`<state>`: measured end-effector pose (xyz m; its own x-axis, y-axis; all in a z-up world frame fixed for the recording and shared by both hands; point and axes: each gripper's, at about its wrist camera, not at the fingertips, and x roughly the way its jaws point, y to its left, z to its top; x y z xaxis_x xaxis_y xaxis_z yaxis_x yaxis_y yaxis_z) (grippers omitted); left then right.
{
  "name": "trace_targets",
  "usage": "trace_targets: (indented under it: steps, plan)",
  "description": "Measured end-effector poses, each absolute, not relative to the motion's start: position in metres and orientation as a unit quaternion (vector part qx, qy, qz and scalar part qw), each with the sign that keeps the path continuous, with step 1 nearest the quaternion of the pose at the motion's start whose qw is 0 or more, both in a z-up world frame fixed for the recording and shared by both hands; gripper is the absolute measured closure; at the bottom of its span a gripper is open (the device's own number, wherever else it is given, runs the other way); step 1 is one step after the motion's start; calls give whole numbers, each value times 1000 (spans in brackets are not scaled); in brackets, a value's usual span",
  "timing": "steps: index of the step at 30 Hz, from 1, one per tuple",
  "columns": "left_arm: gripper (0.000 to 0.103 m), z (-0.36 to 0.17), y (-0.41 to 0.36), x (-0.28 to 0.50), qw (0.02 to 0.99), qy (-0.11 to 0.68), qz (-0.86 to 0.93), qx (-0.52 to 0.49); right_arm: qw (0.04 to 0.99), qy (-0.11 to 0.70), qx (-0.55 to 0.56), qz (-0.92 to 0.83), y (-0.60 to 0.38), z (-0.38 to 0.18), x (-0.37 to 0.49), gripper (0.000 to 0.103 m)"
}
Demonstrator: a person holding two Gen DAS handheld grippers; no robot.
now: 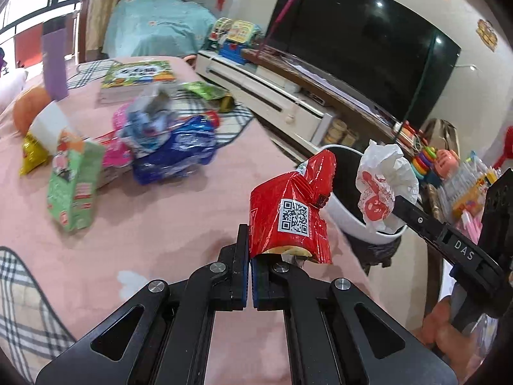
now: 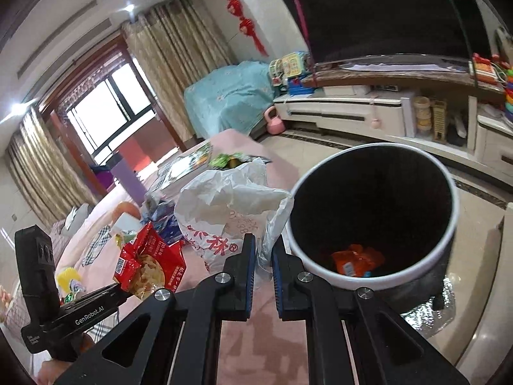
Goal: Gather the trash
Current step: 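Drop the red chip bag from the left tool while the right tool drops the white bag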
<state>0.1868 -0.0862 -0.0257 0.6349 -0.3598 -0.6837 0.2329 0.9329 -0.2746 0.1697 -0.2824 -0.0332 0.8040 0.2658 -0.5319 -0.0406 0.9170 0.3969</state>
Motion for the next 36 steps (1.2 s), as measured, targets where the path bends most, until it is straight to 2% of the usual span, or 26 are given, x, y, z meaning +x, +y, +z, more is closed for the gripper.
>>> trace_targets:
  steps: [36]
  plan:
    - [102, -17, -214, 241, 889, 400, -221, -19, 927, 302, 222, 15, -371, -50, 171, 93]
